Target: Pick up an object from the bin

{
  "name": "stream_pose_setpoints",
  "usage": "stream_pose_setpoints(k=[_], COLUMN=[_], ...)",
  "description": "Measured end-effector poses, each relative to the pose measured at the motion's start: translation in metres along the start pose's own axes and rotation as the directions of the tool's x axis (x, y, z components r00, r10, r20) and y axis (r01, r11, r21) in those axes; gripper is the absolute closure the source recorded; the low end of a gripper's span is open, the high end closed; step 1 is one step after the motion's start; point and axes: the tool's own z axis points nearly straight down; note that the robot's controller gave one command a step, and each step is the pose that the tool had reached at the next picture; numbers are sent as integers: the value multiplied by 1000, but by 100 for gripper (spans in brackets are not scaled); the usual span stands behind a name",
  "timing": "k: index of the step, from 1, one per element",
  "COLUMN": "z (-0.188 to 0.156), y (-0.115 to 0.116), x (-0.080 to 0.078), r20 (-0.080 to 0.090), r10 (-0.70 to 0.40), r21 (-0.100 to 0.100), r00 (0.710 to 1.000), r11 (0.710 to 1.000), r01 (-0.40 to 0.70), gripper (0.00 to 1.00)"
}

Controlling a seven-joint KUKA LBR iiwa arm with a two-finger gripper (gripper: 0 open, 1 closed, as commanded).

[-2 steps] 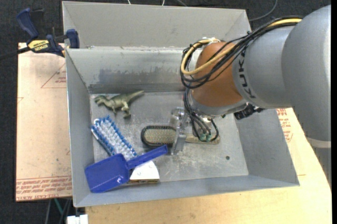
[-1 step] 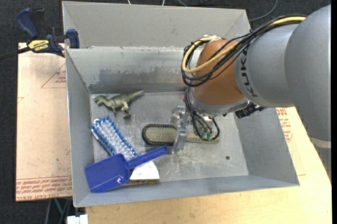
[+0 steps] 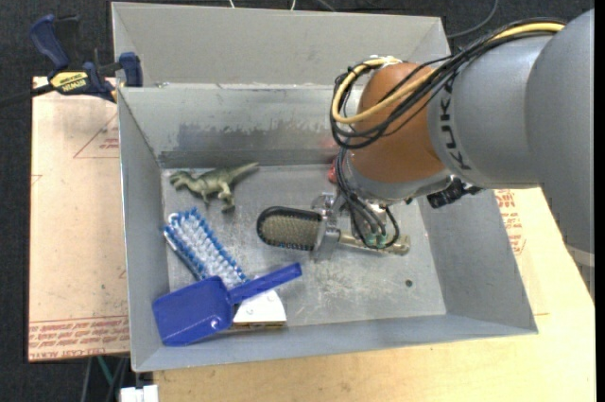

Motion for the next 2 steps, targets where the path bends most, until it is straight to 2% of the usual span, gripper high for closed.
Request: stream_pose_setpoints(k=[1,2], z=[-12,-27], y=[0,0], x=[-1,1], r20=[4,-4], r10=[-1,-1], r21=[-1,0], r00=[1000,1000], r11=[1000,1000], r01=[1,1], gripper=[100,100])
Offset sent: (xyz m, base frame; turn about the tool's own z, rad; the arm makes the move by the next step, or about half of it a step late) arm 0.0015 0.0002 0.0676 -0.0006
